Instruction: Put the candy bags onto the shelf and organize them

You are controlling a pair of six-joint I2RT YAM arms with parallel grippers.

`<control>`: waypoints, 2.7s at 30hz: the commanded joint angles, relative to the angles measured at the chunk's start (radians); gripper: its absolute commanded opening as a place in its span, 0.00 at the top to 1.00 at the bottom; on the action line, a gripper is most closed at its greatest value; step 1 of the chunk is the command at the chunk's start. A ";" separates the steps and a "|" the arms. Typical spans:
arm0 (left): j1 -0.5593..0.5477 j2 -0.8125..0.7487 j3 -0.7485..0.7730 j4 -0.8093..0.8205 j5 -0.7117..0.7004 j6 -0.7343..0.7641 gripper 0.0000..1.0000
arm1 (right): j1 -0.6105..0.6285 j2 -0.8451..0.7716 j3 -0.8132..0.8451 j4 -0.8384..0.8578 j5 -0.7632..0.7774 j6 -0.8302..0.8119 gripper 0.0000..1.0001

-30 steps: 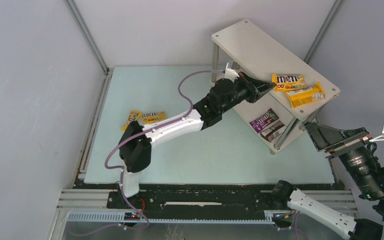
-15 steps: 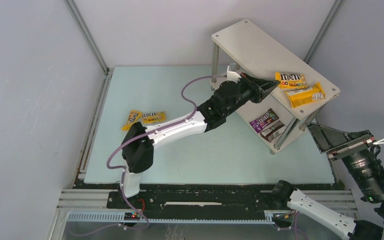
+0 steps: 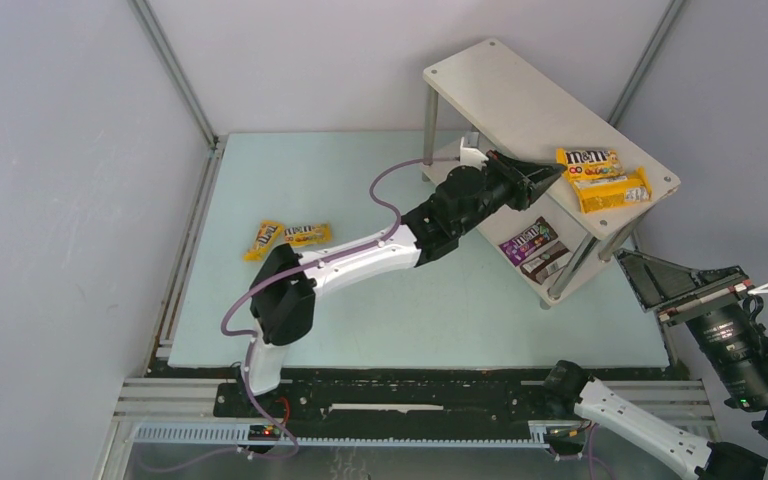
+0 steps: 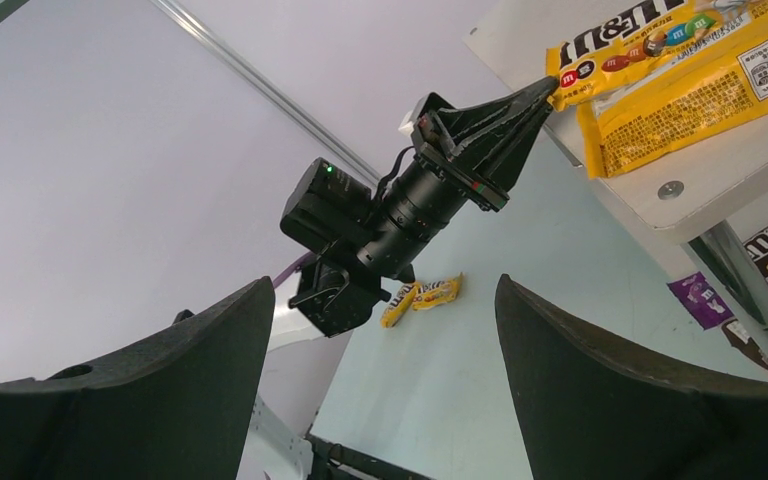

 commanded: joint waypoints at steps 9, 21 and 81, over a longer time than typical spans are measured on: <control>0.004 -0.047 -0.033 0.038 -0.009 0.017 0.71 | -0.009 -0.014 0.008 -0.002 -0.005 0.015 0.10; 0.061 -0.266 -0.232 0.047 0.085 0.189 0.45 | -0.011 -0.015 0.008 -0.009 -0.005 0.015 0.10; 0.129 -1.251 -0.744 -0.543 0.011 1.500 0.00 | -1.230 0.559 0.060 0.067 -0.756 -0.116 0.11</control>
